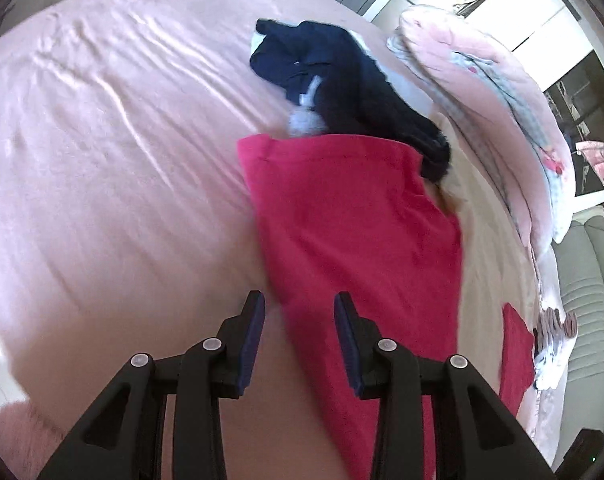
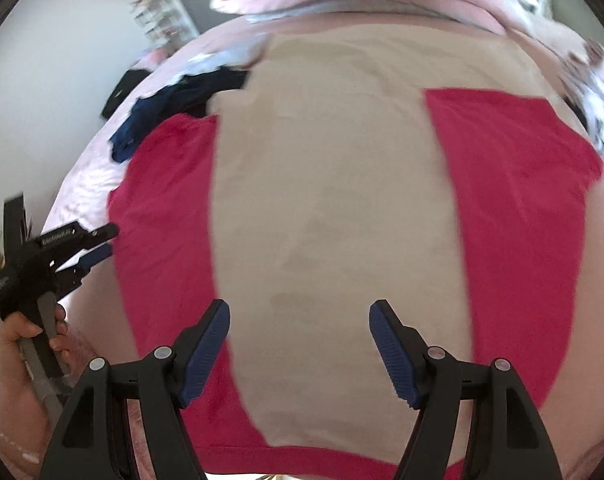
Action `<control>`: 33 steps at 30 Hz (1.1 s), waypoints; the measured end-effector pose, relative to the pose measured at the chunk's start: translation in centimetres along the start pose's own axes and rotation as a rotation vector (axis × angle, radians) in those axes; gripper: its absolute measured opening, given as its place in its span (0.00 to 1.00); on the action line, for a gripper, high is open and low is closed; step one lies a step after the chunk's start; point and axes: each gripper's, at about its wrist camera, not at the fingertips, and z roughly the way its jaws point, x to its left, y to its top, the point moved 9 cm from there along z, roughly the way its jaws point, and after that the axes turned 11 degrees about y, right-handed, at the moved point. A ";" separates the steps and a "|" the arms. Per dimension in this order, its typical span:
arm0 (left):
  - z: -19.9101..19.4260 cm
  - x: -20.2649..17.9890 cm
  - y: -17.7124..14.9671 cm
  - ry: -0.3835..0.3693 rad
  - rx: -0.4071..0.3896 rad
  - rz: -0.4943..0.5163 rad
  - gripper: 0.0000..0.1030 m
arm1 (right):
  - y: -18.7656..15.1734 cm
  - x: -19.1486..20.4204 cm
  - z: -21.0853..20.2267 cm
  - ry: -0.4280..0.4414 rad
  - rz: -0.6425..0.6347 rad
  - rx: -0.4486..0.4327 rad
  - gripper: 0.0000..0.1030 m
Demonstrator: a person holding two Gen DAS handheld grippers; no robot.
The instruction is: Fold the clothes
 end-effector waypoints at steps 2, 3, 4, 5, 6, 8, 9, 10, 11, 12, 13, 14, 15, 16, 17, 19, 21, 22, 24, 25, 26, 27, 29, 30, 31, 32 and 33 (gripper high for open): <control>0.4 -0.3 0.4 -0.028 -0.015 0.005 0.32 | 0.2 -1.4 -0.5 -0.020 0.024 -0.009 0.70; 0.6 -0.5 0.6 -0.042 -0.023 0.008 0.32 | 0.3 -2.1 -0.7 -0.031 0.036 -0.014 0.70; 0.8 -0.7 0.7 -0.056 -0.029 0.011 0.32 | 0.4 -2.7 -1.0 -0.041 0.048 -0.019 0.70; 1.1 -1.0 0.9 -0.071 -0.035 0.014 0.32 | 0.5 -3.4 -1.2 -0.051 0.060 -0.023 0.70; 1.2 -1.2 1.0 -0.089 -0.044 0.015 0.31 | 0.5 -3.8 -1.2 -0.046 0.073 -0.021 0.70; 1.4 -1.6 1.4 -0.124 -0.054 0.008 0.31 | 0.4 -4.3 -1.2 -0.046 0.089 -0.018 0.70; 1.5 -1.7 1.5 -0.140 -0.057 0.004 0.30 | 0.4 -4.4 -1.2 -0.050 0.089 -0.018 0.70; 1.5 -1.8 1.6 -0.153 -0.062 0.002 0.18 | 0.3 -4.6 -1.1 -0.053 0.086 -0.017 0.70; 1.6 -1.8 1.6 -0.152 -0.062 0.003 0.08 | 0.3 -4.7 -0.9 -0.057 0.084 -0.013 0.70; 1.7 -1.9 1.6 -0.142 -0.065 0.010 0.04 | 0.2 -4.8 -0.8 -0.057 0.086 -0.009 0.70; 1.7 -1.9 1.5 -0.130 -0.067 0.020 0.03 | 0.1 -4.9 -0.7 -0.058 0.087 -0.005 0.70; 1.2 -2.2 1.5 -0.126 -0.081 0.036 0.03 | 0.0 -5.0 -0.6 -0.058 0.089 0.000 0.70; 0.6 -2.6 1.5 -0.125 -0.099 0.053 0.03 | -0.1 -5.1 -0.6 -0.063 0.089 0.004 0.70; -0.5 -3.2 1.5 -0.114 -0.133 0.097 0.03 | -0.1 -5.3 -0.6 -0.076 0.088 0.006 0.70; -1.4 -4.0 1.4 -0.112 -0.156 0.137 0.03 | 0.0 -5.6 -0.7 -0.090 0.087 0.008 0.70; -3.0 -6.0 1.1 -0.128 -0.182 0.204 0.03 | 0.2 -6.2 -1.1 -0.103 0.089 0.000 0.70; -4.4 -8.8 0.4 -0.178 -0.175 0.265 0.03 | 0.7 -6.9 -1.7 -0.095 0.106 -0.019 0.70; -4.8 -11.0 -0.2 -0.209 -0.155 0.309 0.03 | 0.9 -7.3 -2.0 -0.090 0.117 -0.029 0.70; -5.2 -15.4 -1.5 -0.272 -0.108 0.392 0.03 | 1.5 -8.1 -2.8 -0.084 0.134 -0.052 0.70; -5.2 -17.5 -2.1 -0.304 -0.082 0.426 0.03 | 1.6 -8.3 -3.1 -0.074 0.141 -0.069 0.70; -5.1 -19.6 -3.0 -0.336 -0.062 0.457 0.03 | 1.8 -8.5 -3.5 -0.064 0.148 -0.085 0.70; -4.6 -21.7 -3.8 -0.357 -0.044 0.493 0.03 | 1.9 -8.7 -3.9 -0.054 0.155 -0.101 0.70; -3.4 -26.0 -5.6 -0.395 -0.006 0.568 0.03 | 2.1 -8.7 -4.6 0.003 0.174 -0.139 0.70; -2.1 -27.8 -6.7 -0.415 0.049 0.594 0.03 | 2.1 -9.0 -4.7 0.001 0.177 -0.139 0.70; -0.6 -29.4 -7.8 -0.434 0.114 0.616 0.04 | 2.2 -9.2 -4.8 -0.001 0.181 -0.139 0.70; 1.0 -30.4 -9.0 -0.419 0.187 0.636 0.05 | 2.2 -9.4 -4.9 -0.004 0.185 -0.139 0.70; 2.6 -30.8 -9.9 -0.380 0.247 0.649 0.06 | 2.2 -9.7 -5.0 -0.006 0.188 -0.138 0.70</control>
